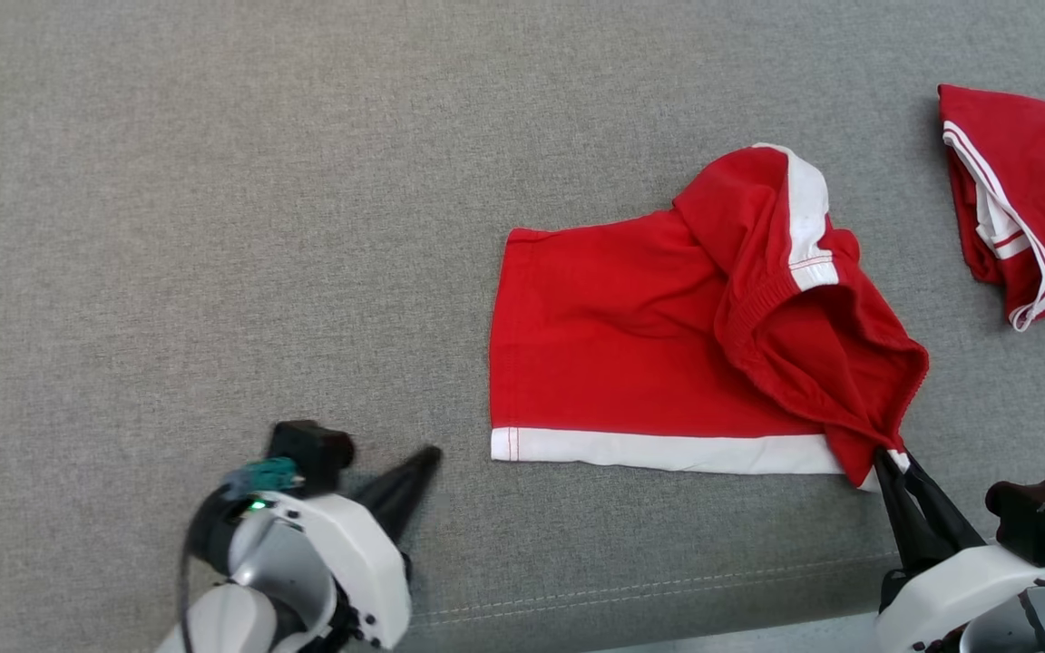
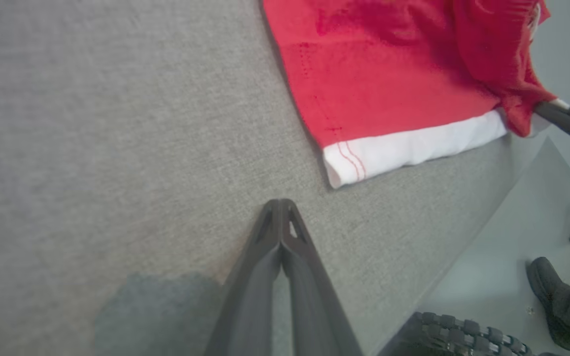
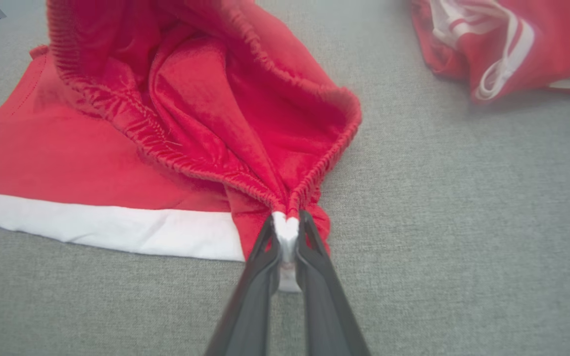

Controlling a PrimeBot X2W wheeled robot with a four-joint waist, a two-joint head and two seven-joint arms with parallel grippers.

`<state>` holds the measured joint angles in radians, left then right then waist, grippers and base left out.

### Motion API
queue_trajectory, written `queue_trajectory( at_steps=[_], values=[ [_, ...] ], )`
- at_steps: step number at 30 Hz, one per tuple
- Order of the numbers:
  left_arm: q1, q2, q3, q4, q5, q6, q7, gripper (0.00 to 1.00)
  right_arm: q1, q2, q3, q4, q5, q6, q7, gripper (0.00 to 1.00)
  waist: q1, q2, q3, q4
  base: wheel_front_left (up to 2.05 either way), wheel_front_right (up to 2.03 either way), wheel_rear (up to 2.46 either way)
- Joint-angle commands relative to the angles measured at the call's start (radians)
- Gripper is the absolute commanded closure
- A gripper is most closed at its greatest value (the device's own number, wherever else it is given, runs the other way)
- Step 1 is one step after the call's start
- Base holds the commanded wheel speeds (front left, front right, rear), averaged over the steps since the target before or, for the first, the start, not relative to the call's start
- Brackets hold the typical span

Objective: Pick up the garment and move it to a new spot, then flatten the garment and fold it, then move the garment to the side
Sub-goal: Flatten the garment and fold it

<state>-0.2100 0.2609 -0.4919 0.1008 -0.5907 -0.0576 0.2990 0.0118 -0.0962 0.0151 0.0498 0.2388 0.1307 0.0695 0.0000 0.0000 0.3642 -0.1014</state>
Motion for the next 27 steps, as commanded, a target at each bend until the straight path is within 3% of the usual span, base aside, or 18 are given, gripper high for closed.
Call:
queue_trajectory(
  at_steps=[1,2,7,13,21,27],
  values=[
    [-0.002,0.023,0.060,-0.038,0.012,0.024,-0.029,0.67,0.007,-0.010,0.019,-0.022,0.004,0.000,-0.010,1.00,0.0000,0.0000,-0.004,0.003,0.00,0.00,0.00],
    [0.001,0.023,0.073,-0.047,0.015,0.036,-0.049,0.00,0.006,-0.009,0.018,-0.021,0.004,0.000,-0.010,1.00,0.0000,0.0000,-0.006,0.005,0.00,0.00,0.00],
    [0.001,-0.004,0.196,-0.106,0.063,0.138,-0.285,0.00,0.006,-0.007,0.013,-0.020,0.005,0.000,-0.014,1.00,0.0000,0.0000,-0.019,0.015,0.00,0.00,0.00],
    [0.031,-0.003,0.301,-0.146,0.097,0.192,-0.495,0.00,0.019,-0.004,-0.002,-0.014,0.008,0.000,-0.018,1.00,0.0000,0.0000,-0.049,0.038,0.00,0.00,0.00],
    [0.149,0.039,0.396,-0.152,0.148,0.208,-0.555,0.00,0.055,0.003,-0.027,-0.010,0.012,0.000,-0.017,1.00,0.0000,0.0000,-0.112,0.063,0.00,0.00,0.00],
    [0.238,0.045,0.414,-0.167,0.196,0.208,-0.560,0.00,0.083,0.011,-0.041,-0.017,0.014,0.000,-0.009,1.00,0.0000,0.0000,-0.144,0.077,0.00,0.00,0.00]
  ],
)
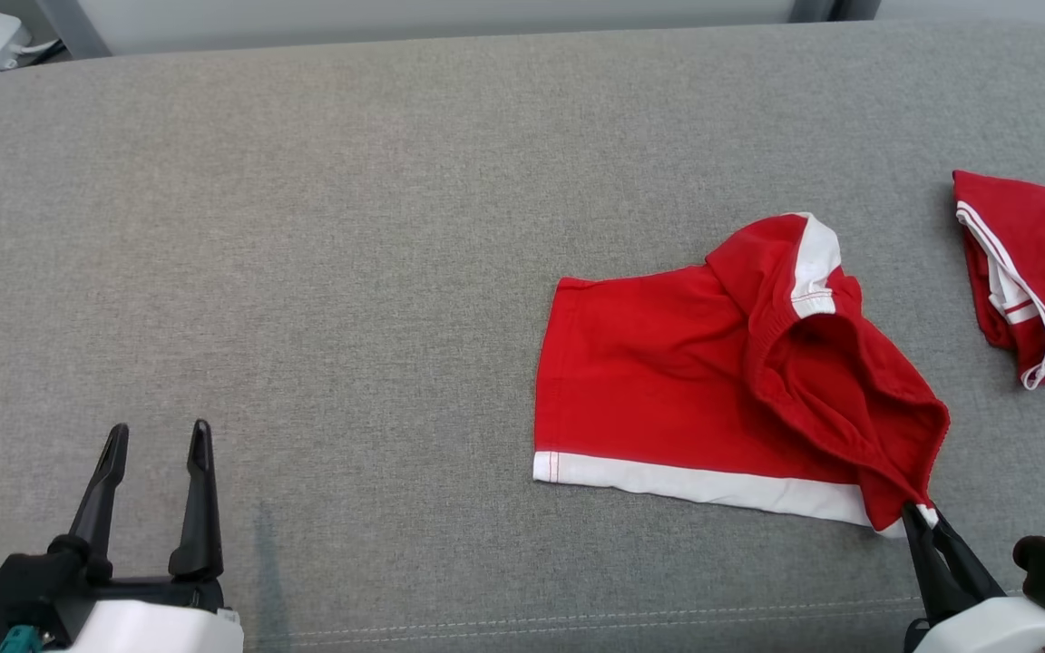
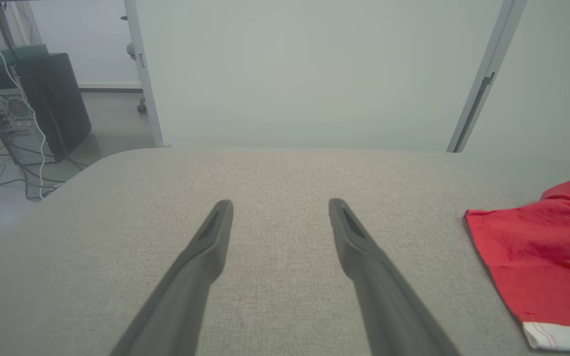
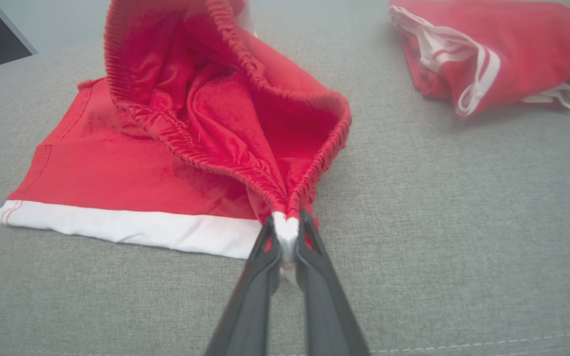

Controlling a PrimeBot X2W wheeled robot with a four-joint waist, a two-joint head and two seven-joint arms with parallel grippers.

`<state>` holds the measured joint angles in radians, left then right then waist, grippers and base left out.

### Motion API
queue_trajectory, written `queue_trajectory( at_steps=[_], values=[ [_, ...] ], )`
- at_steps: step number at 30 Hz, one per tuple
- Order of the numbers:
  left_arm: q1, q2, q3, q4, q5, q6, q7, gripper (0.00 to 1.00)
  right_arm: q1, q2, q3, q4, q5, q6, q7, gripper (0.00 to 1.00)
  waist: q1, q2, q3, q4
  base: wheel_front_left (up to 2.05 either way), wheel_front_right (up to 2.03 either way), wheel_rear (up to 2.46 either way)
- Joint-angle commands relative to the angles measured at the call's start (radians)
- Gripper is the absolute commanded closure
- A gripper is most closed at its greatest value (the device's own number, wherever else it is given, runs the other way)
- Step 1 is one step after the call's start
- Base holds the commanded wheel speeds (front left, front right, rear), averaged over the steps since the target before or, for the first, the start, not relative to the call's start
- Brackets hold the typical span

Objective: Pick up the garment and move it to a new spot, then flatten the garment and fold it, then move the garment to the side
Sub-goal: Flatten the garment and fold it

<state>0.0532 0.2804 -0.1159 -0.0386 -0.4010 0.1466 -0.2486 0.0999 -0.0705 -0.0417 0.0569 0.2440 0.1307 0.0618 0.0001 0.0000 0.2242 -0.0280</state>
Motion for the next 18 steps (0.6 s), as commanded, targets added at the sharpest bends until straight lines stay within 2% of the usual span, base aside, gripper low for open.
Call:
queue_trajectory(
  at_steps=[1,18],
  values=[
    [-0.003,0.021,0.047,-0.035,0.013,0.001,-0.013,0.00,0.000,-0.013,0.014,-0.029,0.009,0.000,0.002,1.00,-0.0001,0.0000,-0.010,0.007,0.00,0.00,0.00],
    [0.018,-0.018,0.064,-0.038,0.038,-0.036,-0.013,0.00,0.010,-0.011,0.014,-0.034,0.010,0.000,0.016,1.00,-0.0001,0.0000,-0.030,0.012,0.00,0.00,0.00]
  ],
)
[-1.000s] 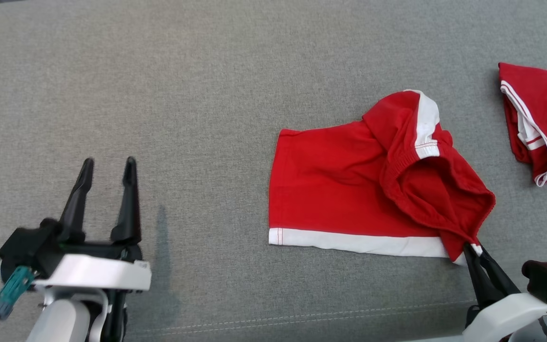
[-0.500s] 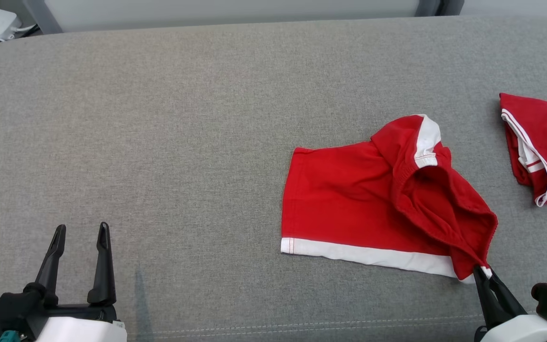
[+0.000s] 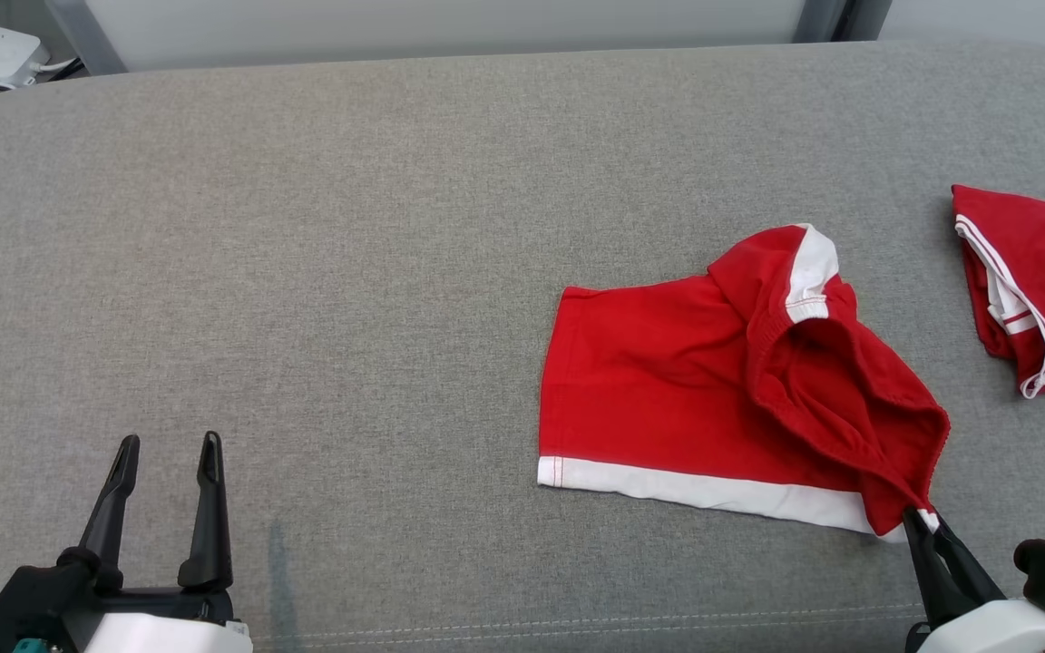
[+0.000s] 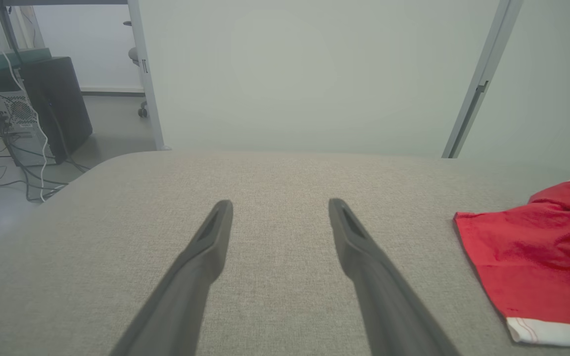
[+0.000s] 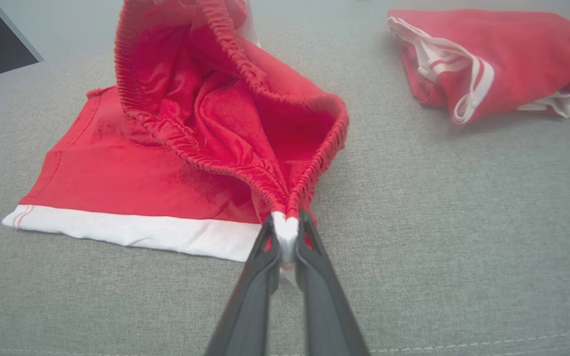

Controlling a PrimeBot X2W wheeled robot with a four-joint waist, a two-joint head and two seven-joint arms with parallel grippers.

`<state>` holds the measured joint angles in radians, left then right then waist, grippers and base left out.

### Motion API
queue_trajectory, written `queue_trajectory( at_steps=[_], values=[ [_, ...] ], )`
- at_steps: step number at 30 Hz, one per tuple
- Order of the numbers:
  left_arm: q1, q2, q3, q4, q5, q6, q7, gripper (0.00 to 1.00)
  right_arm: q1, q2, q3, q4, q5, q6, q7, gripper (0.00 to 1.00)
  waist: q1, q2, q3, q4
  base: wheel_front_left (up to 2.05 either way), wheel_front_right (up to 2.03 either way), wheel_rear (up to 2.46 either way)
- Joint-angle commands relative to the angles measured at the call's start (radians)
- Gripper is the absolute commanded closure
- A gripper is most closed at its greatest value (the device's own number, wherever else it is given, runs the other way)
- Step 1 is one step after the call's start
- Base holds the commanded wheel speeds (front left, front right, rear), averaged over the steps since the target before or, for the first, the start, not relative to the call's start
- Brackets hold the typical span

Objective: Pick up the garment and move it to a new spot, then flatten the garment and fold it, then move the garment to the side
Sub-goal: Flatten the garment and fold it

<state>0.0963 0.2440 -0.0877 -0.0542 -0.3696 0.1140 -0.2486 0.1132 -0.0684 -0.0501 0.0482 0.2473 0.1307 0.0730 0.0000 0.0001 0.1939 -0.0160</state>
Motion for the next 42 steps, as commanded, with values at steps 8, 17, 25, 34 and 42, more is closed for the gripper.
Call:
queue_trajectory(
  at_steps=[8,17,25,34,42],
  values=[
    [-0.097,0.008,-0.032,-0.068,-0.007,-0.036,0.065,0.00,-0.014,-0.015,0.017,-0.028,0.007,0.000,0.005,1.00,0.0000,-0.0001,0.017,0.009,0.00,0.00,0.00],
    [-0.270,-0.023,-0.261,-0.034,-0.111,-0.188,0.411,0.00,-0.053,-0.014,0.033,-0.026,0.002,0.000,-0.001,1.00,0.0000,-0.0001,0.070,-0.013,0.00,0.00,0.00],
    [-0.346,-0.065,-0.403,0.080,-0.157,-0.225,0.556,0.00,-0.089,-0.012,0.055,-0.003,0.006,0.000,-0.018,1.00,0.0000,-0.0001,0.106,-0.046,0.00,0.00,0.00],
    [-0.414,-0.101,-0.419,0.244,-0.180,-0.231,0.541,0.00,-0.115,-0.012,0.069,0.011,0.005,0.000,-0.031,1.00,0.0000,-0.0001,0.141,-0.069,0.00,0.00,0.00],
    [-0.449,-0.108,-0.438,0.308,-0.199,-0.238,0.512,1.00,-0.122,-0.012,0.068,0.015,0.001,0.000,-0.036,1.00,0.0000,-0.0001,0.155,-0.074,0.00,0.00,0.00]
  ],
)
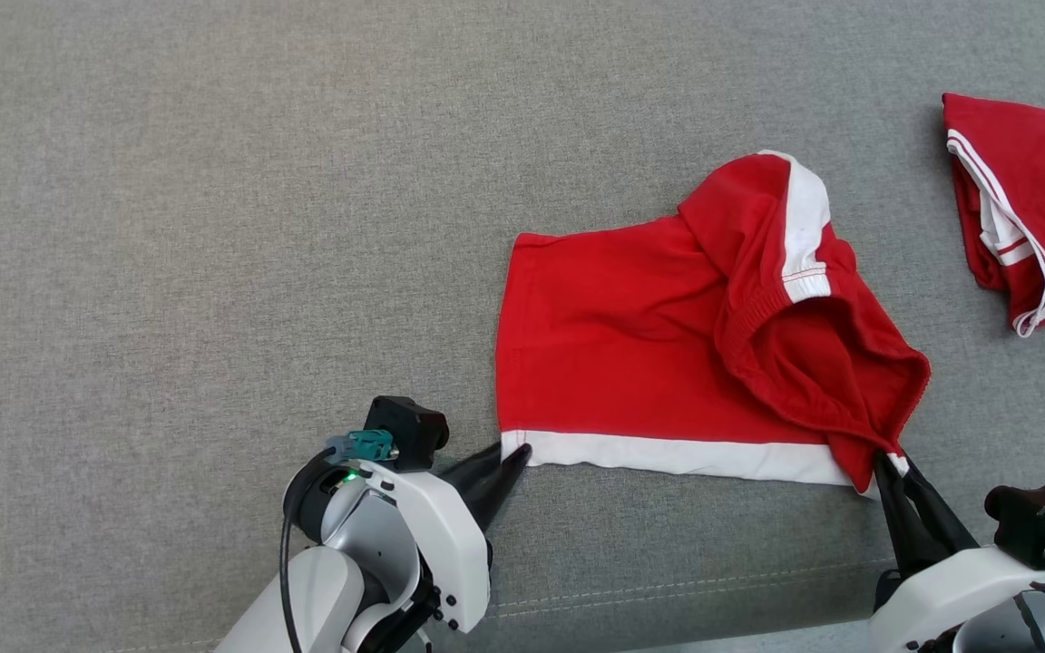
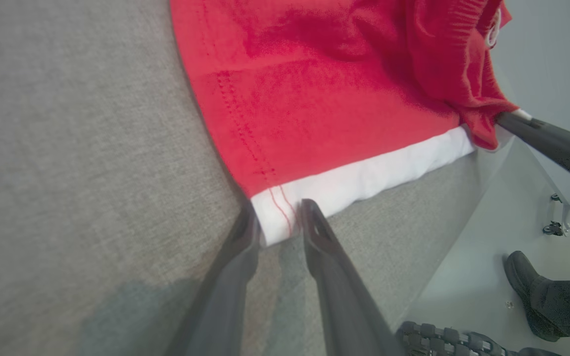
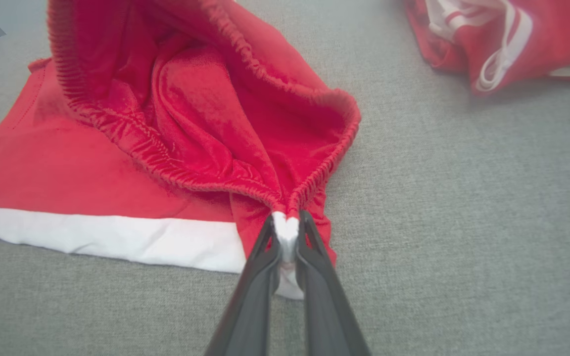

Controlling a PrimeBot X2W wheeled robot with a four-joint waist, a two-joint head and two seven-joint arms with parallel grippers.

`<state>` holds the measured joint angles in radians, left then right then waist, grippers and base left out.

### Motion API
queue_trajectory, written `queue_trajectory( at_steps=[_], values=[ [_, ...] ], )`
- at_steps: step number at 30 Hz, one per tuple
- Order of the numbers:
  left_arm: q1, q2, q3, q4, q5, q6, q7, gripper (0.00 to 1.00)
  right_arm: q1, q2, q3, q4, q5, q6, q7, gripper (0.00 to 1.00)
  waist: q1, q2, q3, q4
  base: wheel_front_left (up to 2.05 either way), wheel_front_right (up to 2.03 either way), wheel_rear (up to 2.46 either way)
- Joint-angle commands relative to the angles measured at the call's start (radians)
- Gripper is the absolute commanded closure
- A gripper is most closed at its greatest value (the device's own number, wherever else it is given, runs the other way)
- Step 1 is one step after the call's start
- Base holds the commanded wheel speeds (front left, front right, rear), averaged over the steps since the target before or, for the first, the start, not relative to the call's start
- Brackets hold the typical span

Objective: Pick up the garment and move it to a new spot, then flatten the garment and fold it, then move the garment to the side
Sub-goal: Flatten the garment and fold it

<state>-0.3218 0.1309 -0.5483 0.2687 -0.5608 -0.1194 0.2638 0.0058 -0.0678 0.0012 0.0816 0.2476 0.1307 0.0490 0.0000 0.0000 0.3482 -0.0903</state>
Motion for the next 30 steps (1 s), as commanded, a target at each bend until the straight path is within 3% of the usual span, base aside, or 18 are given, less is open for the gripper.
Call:
queue_trajectory(
  at_steps=[1,10,14,18,21,23,25,30],
  values=[
    [-0.034,0.006,0.019,-0.012,-0.010,-0.005,-0.003,1.00,-0.015,-0.012,0.015,-0.017,0.000,0.000,-0.013,1.00,0.0000,0.0000,0.001,0.001,0.00,0.00,0.00],
    [0.019,0.034,0.010,-0.077,-0.060,-0.008,-0.009,1.00,0.005,-0.017,0.022,-0.030,0.035,0.000,0.016,1.00,0.0000,0.0000,0.011,0.014,0.00,0.00,0.00],
    [0.026,0.082,0.070,-0.175,-0.181,-0.009,0.049,1.00,-0.065,-0.047,0.067,-0.095,0.204,0.000,0.111,1.00,0.0000,0.0000,0.031,0.032,0.00,0.00,0.00],
    [-0.220,0.193,0.146,-0.181,-0.350,-0.011,0.247,1.00,-0.400,-0.141,0.126,-0.100,0.425,0.000,0.319,1.00,0.0000,0.0000,0.038,0.035,0.00,0.00,0.00],
    [-0.529,0.258,0.251,-0.030,-0.447,0.002,0.385,1.00,-0.804,-0.157,0.132,0.069,0.494,0.000,0.433,1.00,0.0000,0.0000,0.032,0.011,0.00,0.00,0.00],
    [-0.739,0.276,0.315,0.088,-0.430,0.044,0.362,1.00,-1.056,-0.123,0.103,0.231,0.476,0.000,0.403,1.00,0.0000,0.0000,0.017,0.001,0.00,0.00,0.00],
    [-0.895,0.274,0.331,0.182,-0.385,0.048,0.292,1.00,-1.239,-0.102,0.090,0.375,0.414,0.000,0.307,1.00,0.0000,0.0000,-0.006,0.001,0.00,0.00,0.00],
    [-1.042,0.249,0.272,0.242,-0.305,0.004,0.167,1.00,-1.375,-0.122,0.177,0.491,0.340,0.000,0.170,1.00,0.0000,0.0000,0.008,0.029,0.00,0.00,0.00]
  ],
)
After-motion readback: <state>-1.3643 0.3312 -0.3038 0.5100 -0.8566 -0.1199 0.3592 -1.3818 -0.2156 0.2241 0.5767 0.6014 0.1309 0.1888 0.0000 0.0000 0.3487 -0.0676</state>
